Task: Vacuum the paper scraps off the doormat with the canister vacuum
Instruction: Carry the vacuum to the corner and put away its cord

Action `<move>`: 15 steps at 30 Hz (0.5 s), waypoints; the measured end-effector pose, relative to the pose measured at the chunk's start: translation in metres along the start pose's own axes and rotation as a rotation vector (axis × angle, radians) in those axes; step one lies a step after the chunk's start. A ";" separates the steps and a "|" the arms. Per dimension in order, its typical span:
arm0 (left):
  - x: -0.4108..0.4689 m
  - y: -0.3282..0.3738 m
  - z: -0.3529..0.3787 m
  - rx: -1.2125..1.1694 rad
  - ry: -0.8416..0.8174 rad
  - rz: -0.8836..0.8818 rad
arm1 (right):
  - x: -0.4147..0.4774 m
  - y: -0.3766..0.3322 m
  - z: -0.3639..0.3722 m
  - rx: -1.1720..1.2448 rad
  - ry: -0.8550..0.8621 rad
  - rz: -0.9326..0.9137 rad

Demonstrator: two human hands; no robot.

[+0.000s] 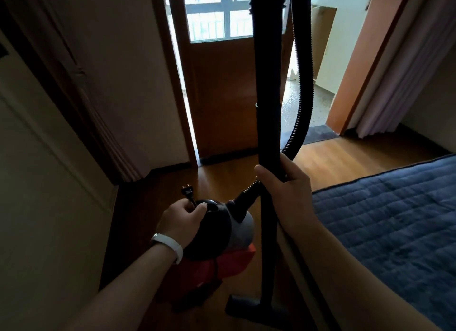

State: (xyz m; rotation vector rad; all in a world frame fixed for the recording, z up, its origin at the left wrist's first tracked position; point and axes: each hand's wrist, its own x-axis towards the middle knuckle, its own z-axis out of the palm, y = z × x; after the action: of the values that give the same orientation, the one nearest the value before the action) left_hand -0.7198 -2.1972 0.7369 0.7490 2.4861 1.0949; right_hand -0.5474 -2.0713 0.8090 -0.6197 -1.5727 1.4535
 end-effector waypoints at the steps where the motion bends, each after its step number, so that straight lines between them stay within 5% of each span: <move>1: 0.019 0.007 0.006 0.005 -0.010 0.007 | 0.017 0.004 -0.001 -0.024 0.007 -0.016; 15: 0.318 0.085 0.110 0.071 -0.256 0.162 | 0.279 0.109 0.007 -0.123 0.353 0.042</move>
State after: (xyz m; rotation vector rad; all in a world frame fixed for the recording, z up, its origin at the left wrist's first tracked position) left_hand -0.8961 -1.9000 0.7033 1.0566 2.2896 0.9013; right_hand -0.7109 -1.8224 0.7784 -0.9313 -1.3823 1.2047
